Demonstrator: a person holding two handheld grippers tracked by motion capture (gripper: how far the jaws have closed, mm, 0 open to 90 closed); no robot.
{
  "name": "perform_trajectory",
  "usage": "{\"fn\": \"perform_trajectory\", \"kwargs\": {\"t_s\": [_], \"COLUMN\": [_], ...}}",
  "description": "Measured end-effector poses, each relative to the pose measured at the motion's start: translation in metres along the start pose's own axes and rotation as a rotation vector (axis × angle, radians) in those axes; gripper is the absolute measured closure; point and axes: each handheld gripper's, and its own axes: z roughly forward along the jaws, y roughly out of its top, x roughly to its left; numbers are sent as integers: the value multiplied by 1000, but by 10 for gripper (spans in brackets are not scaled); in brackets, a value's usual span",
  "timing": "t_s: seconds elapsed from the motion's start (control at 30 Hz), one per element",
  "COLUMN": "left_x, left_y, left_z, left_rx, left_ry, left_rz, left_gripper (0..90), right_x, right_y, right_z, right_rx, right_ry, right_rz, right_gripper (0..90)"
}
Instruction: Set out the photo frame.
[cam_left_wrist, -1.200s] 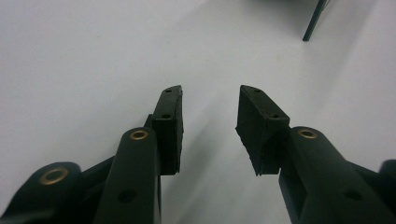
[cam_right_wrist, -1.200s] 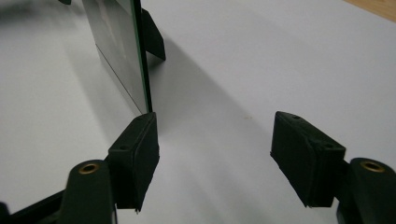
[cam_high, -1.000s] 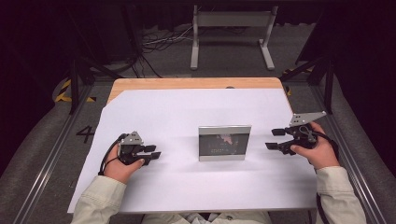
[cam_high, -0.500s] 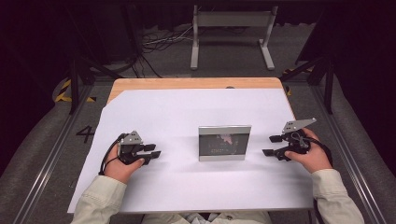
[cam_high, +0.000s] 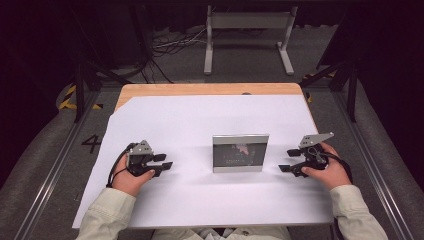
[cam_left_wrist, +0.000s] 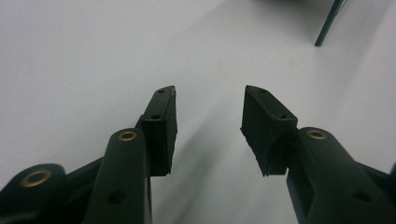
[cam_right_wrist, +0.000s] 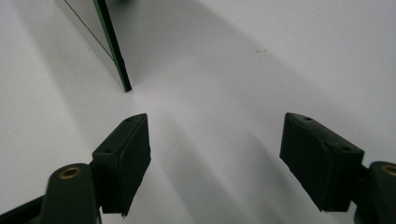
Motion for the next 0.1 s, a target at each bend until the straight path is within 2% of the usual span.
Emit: {"fn": "perform_trajectory", "kwargs": {"t_s": [0.1], "left_x": [0], "left_y": [0], "left_z": [0], "left_rx": [0], "left_ry": [0], "left_rz": [-4], "left_gripper": [531], "right_x": [0], "right_y": [-1], "right_z": [-2], "right_rx": [-6], "right_ry": [-7], "right_rz": [8], "right_gripper": [237]}}
